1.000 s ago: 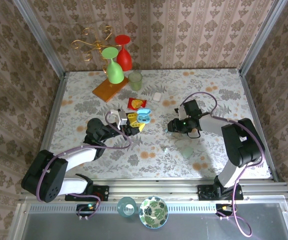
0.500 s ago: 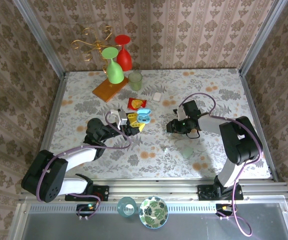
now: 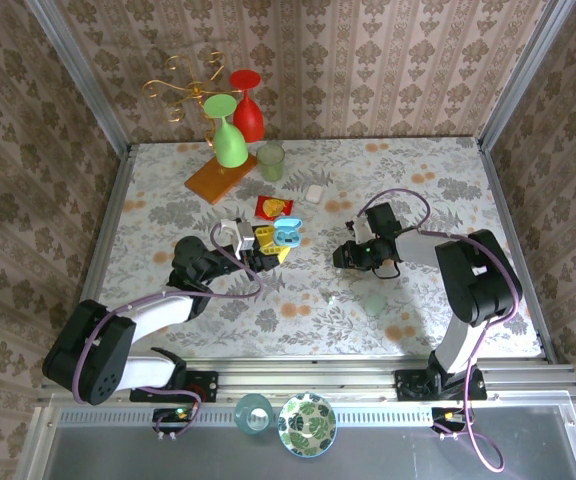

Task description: Insert the wireless bluetooth earbuds into the charging case

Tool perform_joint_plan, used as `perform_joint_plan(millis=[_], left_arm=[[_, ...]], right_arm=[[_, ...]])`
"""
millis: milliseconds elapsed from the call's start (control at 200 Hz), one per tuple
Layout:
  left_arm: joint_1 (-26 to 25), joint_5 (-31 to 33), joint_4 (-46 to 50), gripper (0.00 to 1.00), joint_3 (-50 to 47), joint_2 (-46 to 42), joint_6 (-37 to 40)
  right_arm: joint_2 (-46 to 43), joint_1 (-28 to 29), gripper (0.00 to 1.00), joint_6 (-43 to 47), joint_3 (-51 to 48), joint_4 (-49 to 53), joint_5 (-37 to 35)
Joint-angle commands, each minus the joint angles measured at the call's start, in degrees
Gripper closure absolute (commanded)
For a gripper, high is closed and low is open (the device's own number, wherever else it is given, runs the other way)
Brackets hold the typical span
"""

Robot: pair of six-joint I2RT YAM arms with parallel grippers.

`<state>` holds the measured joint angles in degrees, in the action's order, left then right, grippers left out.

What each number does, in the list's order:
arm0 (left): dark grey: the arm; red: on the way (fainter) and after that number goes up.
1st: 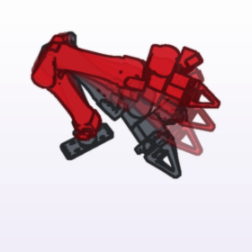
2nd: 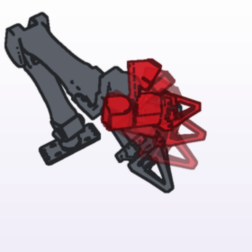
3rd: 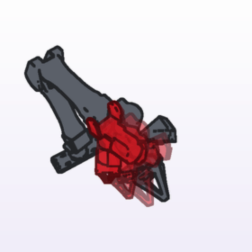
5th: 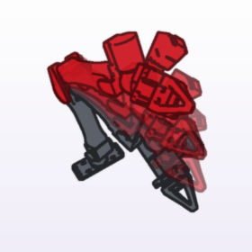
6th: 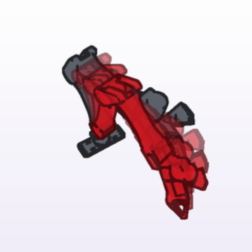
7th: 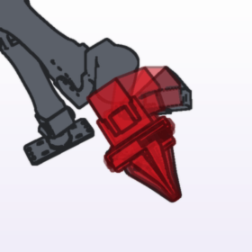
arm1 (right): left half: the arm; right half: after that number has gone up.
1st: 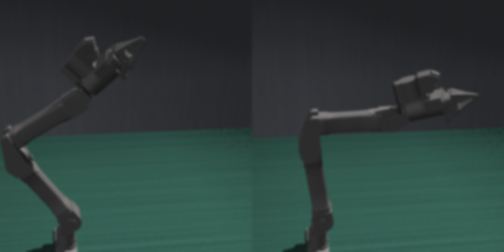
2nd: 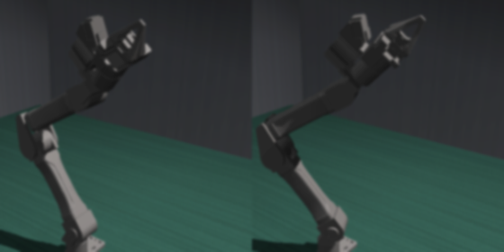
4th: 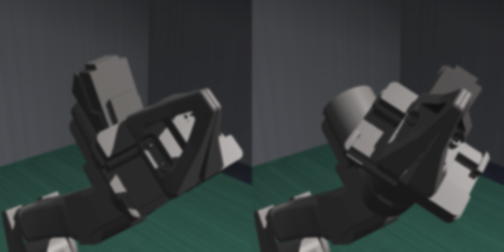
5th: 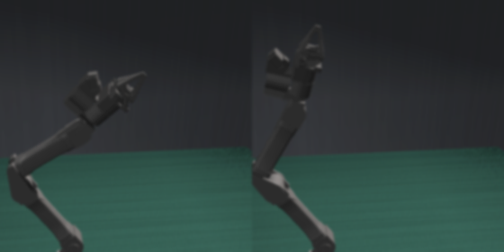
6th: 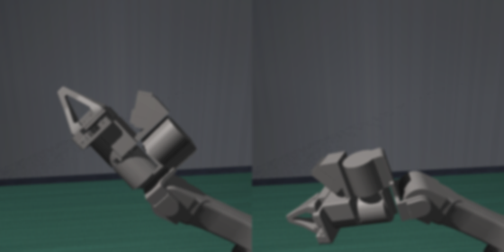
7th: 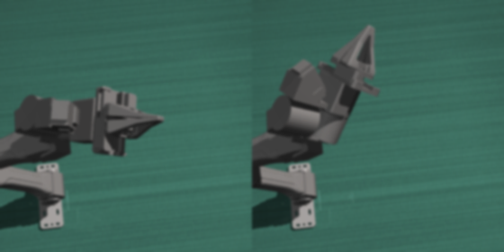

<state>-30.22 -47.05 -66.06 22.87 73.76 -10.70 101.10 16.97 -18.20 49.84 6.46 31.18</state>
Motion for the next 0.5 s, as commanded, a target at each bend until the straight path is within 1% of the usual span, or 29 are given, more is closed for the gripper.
perform_joint_plan(millis=[0,120,355,495], left_arm=[[0.4,-0.1,-1.4,0.74,-0.3,-0.6,1.1],[0.4,-0.1,-1.8,0.74,-0.1,-0.3,1.1],[0.4,-0.2,-2.0,0.74,-0.1,-0.2,1.0],[0.4,-0.2,-2.0,0.75,-0.1,-0.2,1.1]], right_arm=[[-0.2,-0.1,0.66,0.4,-1.1,0.7,1.5],[-1.2,-0.1,0.70,0.5,-1.7,0.3,3.7],[-0.6,-0.2,0.71,0.2,-1.7,-0.3,4.4],[-0.4,-0.1,0.74,-1.1,-2.2,-2.5,5.7]])
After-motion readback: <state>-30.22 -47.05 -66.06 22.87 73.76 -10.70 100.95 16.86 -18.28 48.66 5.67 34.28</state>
